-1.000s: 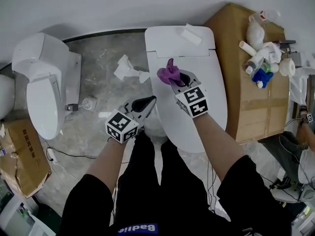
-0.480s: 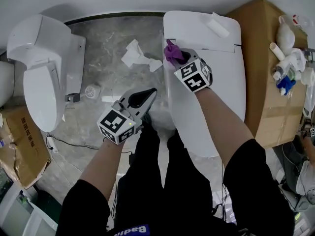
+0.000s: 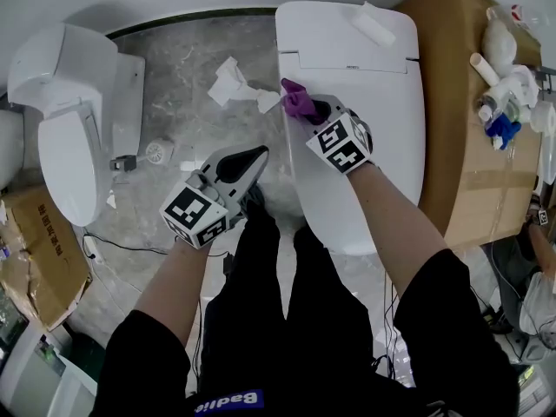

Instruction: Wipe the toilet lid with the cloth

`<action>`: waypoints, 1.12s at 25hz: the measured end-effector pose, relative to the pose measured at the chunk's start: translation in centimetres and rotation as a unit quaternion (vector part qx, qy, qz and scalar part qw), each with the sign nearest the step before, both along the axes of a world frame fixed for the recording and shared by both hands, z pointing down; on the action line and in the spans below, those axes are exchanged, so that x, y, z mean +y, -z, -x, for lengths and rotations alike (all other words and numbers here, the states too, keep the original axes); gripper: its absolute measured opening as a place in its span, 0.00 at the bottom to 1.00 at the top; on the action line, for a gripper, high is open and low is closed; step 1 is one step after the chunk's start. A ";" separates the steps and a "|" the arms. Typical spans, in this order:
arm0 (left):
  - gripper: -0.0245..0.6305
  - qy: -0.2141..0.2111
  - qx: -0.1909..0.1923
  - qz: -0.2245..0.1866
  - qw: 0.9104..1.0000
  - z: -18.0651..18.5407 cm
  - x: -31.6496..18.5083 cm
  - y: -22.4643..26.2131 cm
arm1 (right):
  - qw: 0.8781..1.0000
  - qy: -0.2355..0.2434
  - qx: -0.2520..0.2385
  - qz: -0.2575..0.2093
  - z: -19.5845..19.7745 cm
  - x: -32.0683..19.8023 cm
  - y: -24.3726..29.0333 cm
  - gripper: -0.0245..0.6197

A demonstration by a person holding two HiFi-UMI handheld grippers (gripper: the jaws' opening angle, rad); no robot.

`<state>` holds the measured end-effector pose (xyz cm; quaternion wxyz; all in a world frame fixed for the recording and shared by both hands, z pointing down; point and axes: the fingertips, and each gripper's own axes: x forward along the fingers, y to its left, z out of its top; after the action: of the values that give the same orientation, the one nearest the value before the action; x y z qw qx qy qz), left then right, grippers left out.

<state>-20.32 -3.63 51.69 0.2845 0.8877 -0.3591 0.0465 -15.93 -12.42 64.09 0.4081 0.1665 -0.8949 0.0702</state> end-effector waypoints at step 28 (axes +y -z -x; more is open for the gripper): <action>0.06 0.003 -0.044 -0.001 0.999 -9.0 6.8 0.3 | 0.989 0.107 -0.031 0.102 -10.9 29.9 -4.3 0.15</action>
<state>-11.33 3.21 51.34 0.2677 0.8841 -0.3736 0.0843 -5.04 17.46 68.39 0.4001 0.0250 -0.9079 0.1223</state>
